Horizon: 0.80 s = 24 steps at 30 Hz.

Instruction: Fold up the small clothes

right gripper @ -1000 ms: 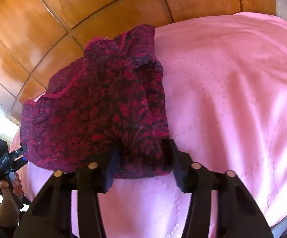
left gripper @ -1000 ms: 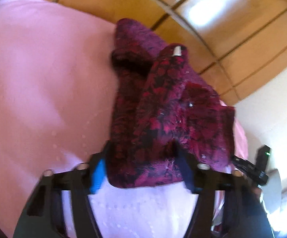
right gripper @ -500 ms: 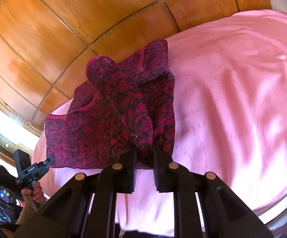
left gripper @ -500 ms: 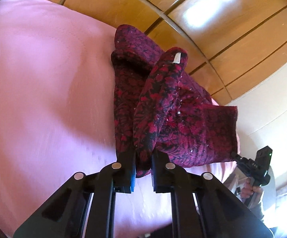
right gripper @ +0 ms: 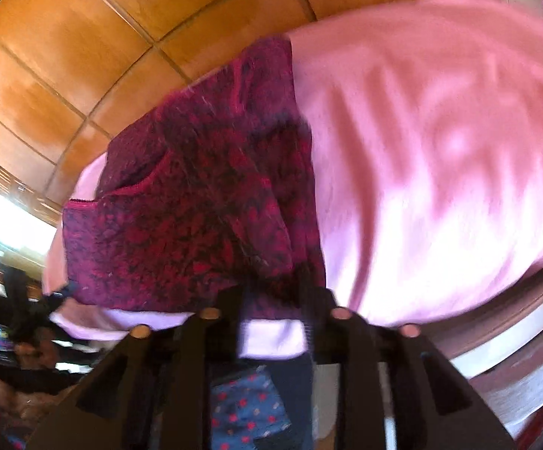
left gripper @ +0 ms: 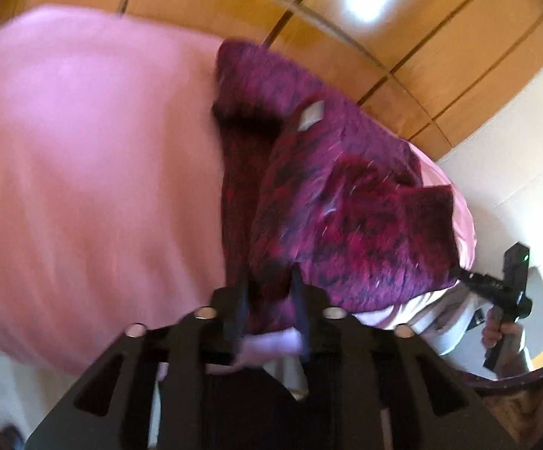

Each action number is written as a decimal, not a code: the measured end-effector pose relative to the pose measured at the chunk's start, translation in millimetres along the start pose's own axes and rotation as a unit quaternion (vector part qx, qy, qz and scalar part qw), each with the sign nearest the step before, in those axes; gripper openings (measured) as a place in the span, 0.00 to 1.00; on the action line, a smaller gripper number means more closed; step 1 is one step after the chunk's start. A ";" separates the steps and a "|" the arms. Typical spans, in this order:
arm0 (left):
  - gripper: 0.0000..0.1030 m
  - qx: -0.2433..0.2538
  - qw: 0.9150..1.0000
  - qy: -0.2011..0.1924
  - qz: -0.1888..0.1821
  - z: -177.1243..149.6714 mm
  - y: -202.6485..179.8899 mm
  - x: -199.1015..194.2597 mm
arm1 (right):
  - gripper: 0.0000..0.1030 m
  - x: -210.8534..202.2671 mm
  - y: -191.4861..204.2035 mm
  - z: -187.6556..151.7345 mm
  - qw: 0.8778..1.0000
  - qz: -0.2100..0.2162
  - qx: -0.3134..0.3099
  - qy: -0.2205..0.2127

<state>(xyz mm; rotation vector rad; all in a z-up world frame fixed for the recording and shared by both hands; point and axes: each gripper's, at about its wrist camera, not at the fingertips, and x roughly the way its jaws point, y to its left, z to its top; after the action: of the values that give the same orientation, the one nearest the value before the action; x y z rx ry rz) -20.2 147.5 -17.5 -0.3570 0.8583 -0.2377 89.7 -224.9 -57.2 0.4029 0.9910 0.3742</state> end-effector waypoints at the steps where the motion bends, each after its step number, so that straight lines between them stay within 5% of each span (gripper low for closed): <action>1: 0.48 0.012 1.000 -0.012 0.010 7.2 -2.6 -1.5 | 0.37 -2.6 9.1 7.4 1.000 -0.002 -0.017 -0.013; 2: 0.54 0.024 0.999 -0.024 0.018 12.4 -5.1 -4.2 | 0.39 -4.7 16.8 12.8 0.999 -0.007 -0.032 -0.025; 7: 0.54 0.084 0.995 -0.034 0.031 43.2 -18.4 13.0 | 0.44 -1.4 66.4 40.2 0.986 -0.052 -0.128 -0.088; 12: 0.54 0.109 0.994 -0.010 0.025 64.7 -19.5 49.8 | 0.42 32.1 92.3 57.6 0.972 -0.089 -0.197 -0.095; 13: 0.43 0.108 0.994 -0.007 0.017 67.0 -20.1 56.9 | 0.40 43.5 95.2 60.9 0.969 -0.102 -0.206 -0.092; 14: 0.14 0.113 0.994 -0.001 0.015 68.6 -21.4 64.1 | 0.23 49.2 94.8 59.8 0.966 -0.115 -0.213 -0.087; 15: 0.14 0.117 0.993 0.000 0.020 68.5 -25.9 68.7 | 0.16 56.2 92.2 60.3 0.965 -0.123 -0.217 -0.079; 20: 0.13 0.069 0.996 -0.050 0.009 65.8 -8.3 45.8 | 0.15 32.4 56.7 67.1 0.980 -0.092 -0.138 -0.108; 24: 0.13 0.047 0.998 -0.020 0.043 65.0 1.9 78.6 | 0.15 48.1 31.7 69.1 0.990 -0.077 -0.079 -0.088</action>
<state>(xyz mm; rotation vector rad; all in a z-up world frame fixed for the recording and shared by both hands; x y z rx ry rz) 79.8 135.7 -33.8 -0.2352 0.8190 -0.1902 169.2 -185.2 -42.9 0.2105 0.8080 0.2707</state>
